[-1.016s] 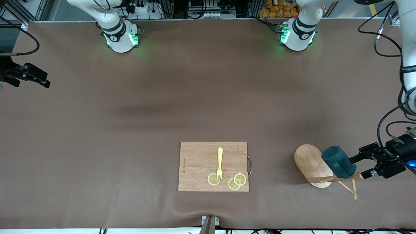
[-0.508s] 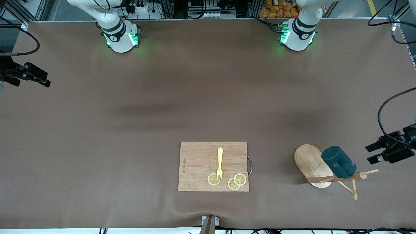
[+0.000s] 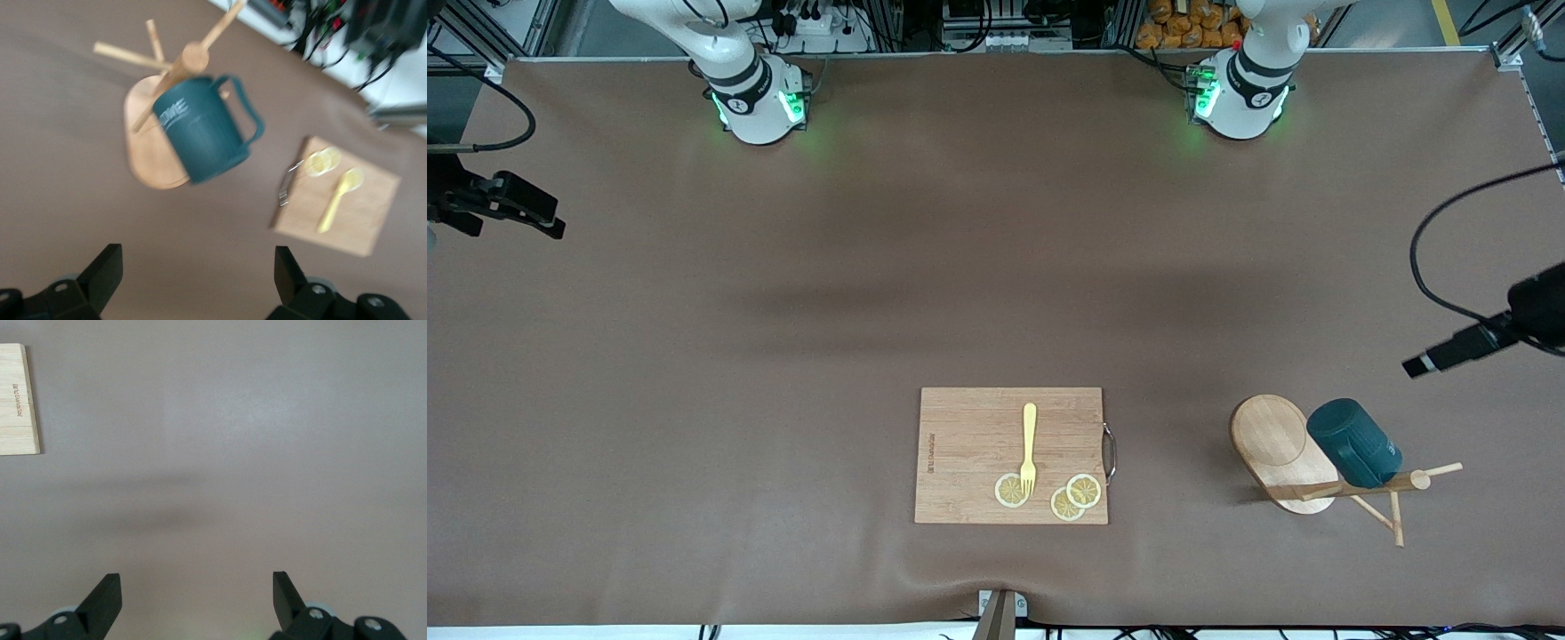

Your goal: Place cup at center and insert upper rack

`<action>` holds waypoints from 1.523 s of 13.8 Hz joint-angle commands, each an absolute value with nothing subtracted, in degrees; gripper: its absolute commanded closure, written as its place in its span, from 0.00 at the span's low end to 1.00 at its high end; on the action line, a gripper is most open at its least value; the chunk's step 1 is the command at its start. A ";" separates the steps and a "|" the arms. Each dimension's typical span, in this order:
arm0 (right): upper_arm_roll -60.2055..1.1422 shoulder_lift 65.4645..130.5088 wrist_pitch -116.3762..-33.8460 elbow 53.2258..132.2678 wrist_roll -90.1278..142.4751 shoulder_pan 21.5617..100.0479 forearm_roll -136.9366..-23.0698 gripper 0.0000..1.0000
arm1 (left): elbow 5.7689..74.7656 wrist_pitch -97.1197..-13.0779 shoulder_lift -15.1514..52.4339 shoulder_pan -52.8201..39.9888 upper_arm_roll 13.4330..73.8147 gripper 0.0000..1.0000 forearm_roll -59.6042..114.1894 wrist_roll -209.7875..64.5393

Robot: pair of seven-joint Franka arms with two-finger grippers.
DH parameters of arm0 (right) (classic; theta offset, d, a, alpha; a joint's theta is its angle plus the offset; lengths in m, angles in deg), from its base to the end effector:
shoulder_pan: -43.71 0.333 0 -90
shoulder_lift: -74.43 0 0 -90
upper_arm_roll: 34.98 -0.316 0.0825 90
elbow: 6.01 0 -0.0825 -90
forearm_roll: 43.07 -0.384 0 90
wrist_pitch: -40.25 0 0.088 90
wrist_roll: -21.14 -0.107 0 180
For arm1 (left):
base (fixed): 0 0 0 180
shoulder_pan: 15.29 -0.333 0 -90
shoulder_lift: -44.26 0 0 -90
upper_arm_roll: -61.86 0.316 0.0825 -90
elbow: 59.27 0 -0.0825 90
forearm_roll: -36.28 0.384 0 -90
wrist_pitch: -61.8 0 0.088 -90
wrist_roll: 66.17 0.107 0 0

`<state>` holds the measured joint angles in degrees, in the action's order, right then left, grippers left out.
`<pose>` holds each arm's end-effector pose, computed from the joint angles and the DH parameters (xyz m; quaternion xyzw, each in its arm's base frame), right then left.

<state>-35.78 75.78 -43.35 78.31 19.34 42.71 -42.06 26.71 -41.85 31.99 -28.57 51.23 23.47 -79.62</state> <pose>0.5507 -0.0041 0.6481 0.9996 -0.0183 -0.0179 0.0089 0.6365 0.0224 0.5574 0.9771 0.1624 0.0361 0.1329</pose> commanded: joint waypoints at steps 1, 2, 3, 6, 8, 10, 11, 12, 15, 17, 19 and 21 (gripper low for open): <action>-36.30 76.10 -42.46 77.22 19.47 41.95 -42.19 0.00 | 29.94 -37.53 37.75 -28.91 48.16 0.00 30.55 -76.30; -36.30 76.10 -42.46 77.31 19.38 41.86 -42.19 0.00 | 30.03 -36.04 38.80 -29.26 47.45 0.00 31.79 -74.19; -36.30 76.10 -42.46 77.22 19.38 41.86 -42.19 0.00 | 30.72 -34.72 40.81 -29.44 46.93 0.00 32.32 -72.34; -36.30 76.10 -42.46 77.31 19.47 41.86 -42.19 0.00 | 31.52 -30.59 44.34 -28.65 46.83 0.00 32.94 -69.43; -36.30 76.10 -42.46 77.31 19.47 41.77 -42.19 0.00 | 31.43 -26.72 46.89 -23.41 49.97 0.00 34.08 -68.29; -36.30 76.10 -42.55 77.22 19.47 41.86 -42.19 0.00 | 31.43 -23.73 48.82 -16.90 54.11 0.00 34.18 -67.93; -36.30 76.10 -42.46 77.31 19.38 41.95 -42.19 0.00 | 31.26 -22.59 49.53 -14.70 55.87 0.00 34.18 -68.11; -36.30 76.10 -42.55 77.31 19.47 41.86 -42.19 0.00 | 31.17 -21.70 50.32 -12.50 57.45 0.00 34.35 -68.19; -36.30 76.10 -42.55 77.31 19.47 41.86 -42.19 0.00 | 29.42 -19.42 50.07 -8.27 60.62 0.00 37.60 -68.19; -36.30 76.10 -42.55 77.31 19.47 41.86 -42.19 0.00 | 28.28 -19.06 49.54 -9.40 60.37 0.00 37.34 -68.02; -36.30 76.10 -42.55 77.22 19.47 41.95 -42.19 0.00 | 27.74 -19.06 48.83 -9.40 60.37 0.00 37.34 -67.93; -36.30 76.10 -42.64 77.22 19.47 41.77 -42.19 0.00 | 27.65 -19.06 48.83 -9.23 60.19 0.00 36.81 -68.45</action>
<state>-35.74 75.78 -43.30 78.31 19.34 42.71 -42.06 29.27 -20.19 49.43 -9.53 60.24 36.17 -69.09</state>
